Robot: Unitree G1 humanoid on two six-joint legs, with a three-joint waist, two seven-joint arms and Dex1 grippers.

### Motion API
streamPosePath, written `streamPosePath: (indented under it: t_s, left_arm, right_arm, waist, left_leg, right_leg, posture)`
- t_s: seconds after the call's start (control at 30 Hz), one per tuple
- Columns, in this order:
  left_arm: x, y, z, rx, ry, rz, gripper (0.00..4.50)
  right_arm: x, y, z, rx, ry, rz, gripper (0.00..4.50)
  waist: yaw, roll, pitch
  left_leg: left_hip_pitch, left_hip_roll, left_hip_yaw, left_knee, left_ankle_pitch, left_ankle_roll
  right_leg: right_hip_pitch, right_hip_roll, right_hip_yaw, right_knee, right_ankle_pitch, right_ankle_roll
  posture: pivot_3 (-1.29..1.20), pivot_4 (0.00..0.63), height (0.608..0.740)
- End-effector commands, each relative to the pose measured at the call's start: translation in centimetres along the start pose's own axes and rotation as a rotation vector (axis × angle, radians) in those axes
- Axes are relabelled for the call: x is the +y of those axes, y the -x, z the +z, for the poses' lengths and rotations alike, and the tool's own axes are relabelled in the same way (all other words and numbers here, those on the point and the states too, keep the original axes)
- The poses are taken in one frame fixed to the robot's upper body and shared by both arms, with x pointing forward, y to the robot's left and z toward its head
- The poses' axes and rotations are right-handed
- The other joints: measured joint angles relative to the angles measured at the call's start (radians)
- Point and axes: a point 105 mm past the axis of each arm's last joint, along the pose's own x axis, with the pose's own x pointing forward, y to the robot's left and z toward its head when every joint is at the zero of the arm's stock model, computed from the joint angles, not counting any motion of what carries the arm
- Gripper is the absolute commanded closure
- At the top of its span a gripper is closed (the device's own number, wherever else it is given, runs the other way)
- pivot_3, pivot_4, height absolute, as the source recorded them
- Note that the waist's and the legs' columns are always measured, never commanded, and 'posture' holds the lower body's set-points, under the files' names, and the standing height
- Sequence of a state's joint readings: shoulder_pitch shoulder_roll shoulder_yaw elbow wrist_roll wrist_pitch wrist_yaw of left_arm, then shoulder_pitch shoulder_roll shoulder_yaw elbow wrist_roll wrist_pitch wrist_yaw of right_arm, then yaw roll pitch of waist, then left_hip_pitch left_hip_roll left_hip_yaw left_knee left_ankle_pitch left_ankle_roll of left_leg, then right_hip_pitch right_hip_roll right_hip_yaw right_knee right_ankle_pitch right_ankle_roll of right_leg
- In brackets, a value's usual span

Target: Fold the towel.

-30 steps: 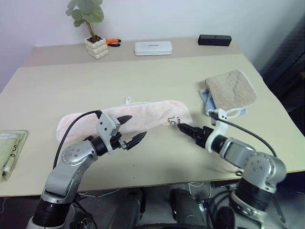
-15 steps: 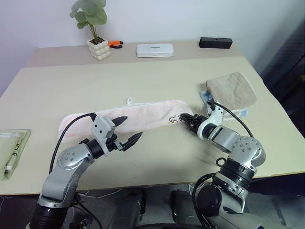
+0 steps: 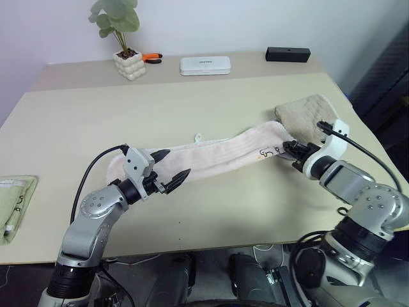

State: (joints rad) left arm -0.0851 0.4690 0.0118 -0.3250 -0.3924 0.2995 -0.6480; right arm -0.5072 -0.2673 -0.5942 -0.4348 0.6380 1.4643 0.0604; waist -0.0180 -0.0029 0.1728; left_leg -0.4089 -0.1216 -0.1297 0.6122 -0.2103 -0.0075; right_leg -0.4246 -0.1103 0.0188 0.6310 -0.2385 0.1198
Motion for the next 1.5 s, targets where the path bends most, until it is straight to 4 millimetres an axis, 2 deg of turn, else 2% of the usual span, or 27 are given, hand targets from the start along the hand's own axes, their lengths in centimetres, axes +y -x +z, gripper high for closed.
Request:
streamPosePath:
  t_s: [0.03,0.13,0.23,0.33,0.43,0.57,0.73,0.83,0.97,1.03,1.13,1.23,1.37,1.4,1.5]
  left_arm:
    - [0.3,0.0,0.8,-0.03,-0.034,0.011,0.2]
    - [0.6,0.1,0.8,-0.031,-0.039,0.029,0.2]
    - [1.0,0.5,0.8,-0.029,-0.04,0.053,0.2]
    - [0.9,0.7,0.8,-0.027,-0.04,0.061,0.2]
    - [0.8,0.9,0.7,-0.025,-0.038,0.074,0.2]
    - [0.6,1.2,0.7,-0.021,-0.035,0.087,0.2]
    - [0.4,1.5,0.7,-0.014,-0.031,0.096,0.2]
    - [0.4,1.6,0.6,-0.009,-0.03,0.098,0.2]
    - [0.6,1.6,0.6,-0.007,-0.033,0.102,0.2]
    - [0.8,1.6,0.6,-0.007,-0.035,0.107,0.2]
    - [1.1,1.8,0.6,-0.007,-0.037,0.116,0.2]
    - [1.4,1.9,0.5,-0.008,-0.034,0.13,0.2]
    - [1.4,1.9,0.5,-0.013,-0.033,0.138,0.2]
    - [1.5,1.9,0.6,-0.015,-0.035,0.144,0.2]
    - [1.8,2.1,0.7,-0.021,-0.033,0.169,0.2]
  right_arm:
    - [4.0,0.5,1.2,-0.029,0.26,0.154,4.47]
    - [7.0,0.5,0.3,-0.001,0.509,0.275,4.47]
    - [10.1,0.1,-2.2,0.052,0.742,0.429,4.47]
    - [11.8,-0.9,-4.7,0.095,0.865,0.523,4.47]
    - [13.6,-2.1,-6.6,0.1,0.934,0.59,4.47]
    - [14.8,-3.4,-8.0,0.105,0.97,0.624,4.47]
    - [15.7,-4.1,-8.6,0.101,0.952,0.658,4.47]
    - [16.3,-3.0,-8.7,0.1,0.923,0.74,3.55]
    - [16.3,-2.2,-7.9,0.064,0.919,0.776,1.56]
    - [15.7,-1.5,-6.2,0.02,0.875,0.785,0.52]
    - [14.6,-1.7,-3.4,-0.047,0.777,0.738,0.52]
    - [12.5,-3.7,-1.3,-0.085,0.737,0.606,2.03]
    - [11.2,-6.4,-1.5,-0.085,0.741,0.523,4.13]
    - [11.4,-7.1,-2.3,-0.071,0.754,0.533,4.48]
    - [12.0,-8.4,-5.1,-0.015,0.783,0.583,4.48]
  waist:
    - [0.0,0.0,0.0]
    - [0.003,-0.001,0.0]
    - [0.004,-0.002,0.001]
    - [0.005,-0.004,0.002]
    - [0.005,-0.004,0.002]
    - [0.007,-0.005,0.002]
    - [0.008,-0.005,0.002]
    - [0.008,-0.005,0.002]
    - [0.008,-0.005,0.002]
    - [0.009,-0.005,0.002]
    - [0.009,-0.005,0.002]
    - [0.005,-0.005,0.002]
    - [0.006,-0.005,0.002]
    - [0.006,-0.005,0.002]
    - [0.003,-0.005,0.002]
  left_leg:
    - [0.0,0.0,0.0,0.0,0.0,0.0]
    - [0.0,0.0,0.0,0.0,0.0,0.0]
    - [-0.001,0.0,0.0,0.0,0.0,0.001]
    - [-0.001,0.0,0.0,0.001,0.0,0.001]
    - [-0.001,0.0,0.0,0.001,0.0,0.0]
    - [-0.001,0.0,-0.001,0.001,0.0,0.0]
    - [-0.001,-0.001,-0.001,0.001,0.0,0.0]
    - [-0.001,-0.001,-0.001,0.001,0.0,0.0]
    - [-0.001,-0.001,-0.001,0.001,0.0,0.0]
    - [-0.001,-0.001,-0.001,0.001,0.0,0.0]
    - [-0.001,-0.001,-0.001,0.001,0.0,0.0]
    - [-0.001,-0.001,-0.001,0.001,0.0,0.0]
    - [-0.001,-0.001,-0.001,0.0,0.0,0.0]
    - [-0.001,-0.001,-0.001,0.0,0.0,0.0]
    - [-0.001,-0.001,-0.001,-0.001,0.0,0.0]
  right_leg:
    - [0.0,0.0,0.0,0.0,0.0,0.0]
    - [0.001,-0.001,-0.001,-0.001,-0.001,0.001]
    - [0.001,-0.001,-0.001,-0.001,-0.001,0.002]
    - [0.001,-0.002,-0.001,-0.002,-0.001,0.002]
    - [0.001,-0.002,-0.001,-0.002,-0.001,0.002]
    - [0.001,-0.002,-0.001,-0.002,-0.001,0.002]
    - [0.001,-0.001,-0.002,-0.002,0.0,0.002]
    - [0.001,0.0,-0.002,-0.001,0.0,0.002]
    - [0.001,0.0,-0.002,-0.002,0.0,0.002]
    - [0.001,0.0,-0.002,-0.002,0.0,0.002]
    - [0.001,0.0,-0.002,-0.002,0.0,0.002]
    - [0.001,0.0,-0.001,-0.001,0.0,0.002]
    - [0.001,0.001,-0.002,-0.002,0.0,0.002]
    - [0.0,0.001,-0.001,-0.002,0.0,0.002]
    - [0.0,0.001,-0.001,-0.001,0.0,0.002]
  posture:
    - [0.0,0.15,0.74]
    - [0.0,0.15,0.74]
    - [0.0,0.15,0.74]
    - [0.0,0.15,0.74]
    - [0.0,0.15,0.74]
    - [0.0,0.15,0.74]
    - [0.0,0.15,0.74]
    - [0.0,0.15,0.74]
    - [0.0,0.15,0.74]
    - [0.0,0.15,0.74]
    - [0.0,0.15,0.74]
    - [0.0,0.15,0.74]
    - [0.0,0.15,0.74]
    - [0.0,0.15,0.74]
    - [0.0,0.15,0.74]
